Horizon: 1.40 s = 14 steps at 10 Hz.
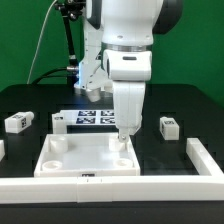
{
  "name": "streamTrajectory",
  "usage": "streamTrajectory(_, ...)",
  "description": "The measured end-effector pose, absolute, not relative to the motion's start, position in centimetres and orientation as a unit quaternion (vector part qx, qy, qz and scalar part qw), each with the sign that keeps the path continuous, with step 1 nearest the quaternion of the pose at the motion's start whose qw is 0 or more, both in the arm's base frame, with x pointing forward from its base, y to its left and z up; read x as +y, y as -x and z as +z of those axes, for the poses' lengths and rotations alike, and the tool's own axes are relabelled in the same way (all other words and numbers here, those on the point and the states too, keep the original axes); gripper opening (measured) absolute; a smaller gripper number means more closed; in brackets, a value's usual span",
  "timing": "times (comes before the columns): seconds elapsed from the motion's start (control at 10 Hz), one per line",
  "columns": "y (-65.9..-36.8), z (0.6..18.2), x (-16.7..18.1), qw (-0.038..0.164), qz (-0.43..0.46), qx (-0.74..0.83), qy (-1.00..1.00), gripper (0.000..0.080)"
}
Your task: Assemble one leg
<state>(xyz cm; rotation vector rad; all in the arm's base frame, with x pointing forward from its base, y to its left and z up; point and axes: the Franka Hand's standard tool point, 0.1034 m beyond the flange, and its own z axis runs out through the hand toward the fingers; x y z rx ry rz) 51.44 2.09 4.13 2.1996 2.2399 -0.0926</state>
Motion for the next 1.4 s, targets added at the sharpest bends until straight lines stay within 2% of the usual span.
streamTrajectory(0.4, -50.7, 3.6, -1.7, 0.000, -0.034, 0.714, -0.699, 0.0650)
streamTrajectory(0.6, -50.2, 2.8, -2.9, -0.007, -0.039, 0.705, -0.708, 0.0650)
streamTrajectory(0.9, -49.4, 0.9, -2.3, -0.022, -0.048, 0.706, -0.706, 0.0650)
streamTrajectory(1.2, -49.4, 0.9, -2.4, -0.021, -0.048, 0.706, -0.706, 0.0650)
streamTrajectory(1.3, -49.4, 0.9, -2.4, -0.021, -0.048, 0.706, -0.707, 0.0547)
streamTrajectory(1.4, -49.4, 0.9, -2.4, -0.021, -0.048, 0.706, -0.707, 0.0399)
